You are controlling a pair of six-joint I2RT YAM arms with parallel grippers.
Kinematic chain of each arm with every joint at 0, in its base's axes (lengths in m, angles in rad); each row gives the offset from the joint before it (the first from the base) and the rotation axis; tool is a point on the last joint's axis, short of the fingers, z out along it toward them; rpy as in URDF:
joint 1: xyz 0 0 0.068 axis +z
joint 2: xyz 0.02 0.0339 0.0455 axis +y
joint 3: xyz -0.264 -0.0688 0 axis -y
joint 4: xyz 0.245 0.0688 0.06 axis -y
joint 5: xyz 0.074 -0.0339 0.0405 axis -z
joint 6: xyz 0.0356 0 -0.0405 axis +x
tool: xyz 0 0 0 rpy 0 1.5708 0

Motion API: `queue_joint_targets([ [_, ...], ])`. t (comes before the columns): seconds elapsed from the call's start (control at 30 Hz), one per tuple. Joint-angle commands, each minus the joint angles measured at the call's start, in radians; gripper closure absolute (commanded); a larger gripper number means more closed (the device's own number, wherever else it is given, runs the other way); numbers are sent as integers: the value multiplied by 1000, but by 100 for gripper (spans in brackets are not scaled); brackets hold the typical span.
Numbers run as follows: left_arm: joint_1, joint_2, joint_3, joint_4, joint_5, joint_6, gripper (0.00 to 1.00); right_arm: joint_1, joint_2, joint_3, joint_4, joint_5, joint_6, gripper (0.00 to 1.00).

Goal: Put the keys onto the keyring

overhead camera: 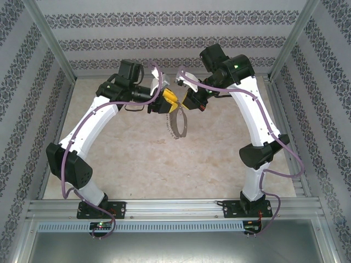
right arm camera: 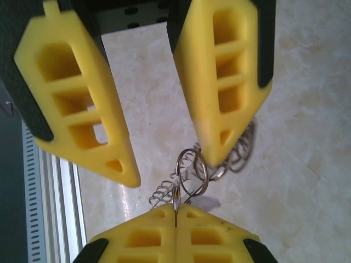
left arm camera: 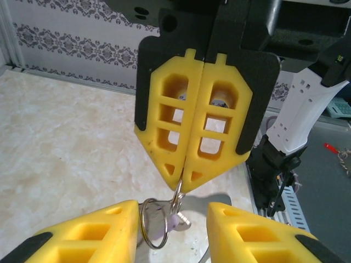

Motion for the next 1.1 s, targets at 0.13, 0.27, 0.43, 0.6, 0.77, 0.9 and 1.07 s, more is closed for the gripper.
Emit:
queue_joint_targets([
  [0.13, -24, 27, 14, 37, 41, -6, 65, 5, -44, -6, 24, -38, -13, 100],
  [0.27, -32, 32, 16, 51, 45, -16, 67, 5, -47, -13, 36, -36, -10, 100],
  [0.43, -44, 40, 16, 68, 52, -25, 70, 6, -52, -26, 48, -36, -7, 100],
  [0.6, -48, 42, 19, 76, 52, -29, 70, 6, -52, -34, 51, -34, -8, 100],
  [0.77, -48, 36, 19, 85, 46, -29, 71, 6, -51, -36, 56, -32, -8, 100],
  [0.9, -47, 31, 18, 86, 42, -27, 71, 6, -50, -40, 56, -30, -10, 100],
  [1.07, -46, 19, 10, 87, 14, -20, 70, 6, -51, -45, 56, -15, -11, 100],
])
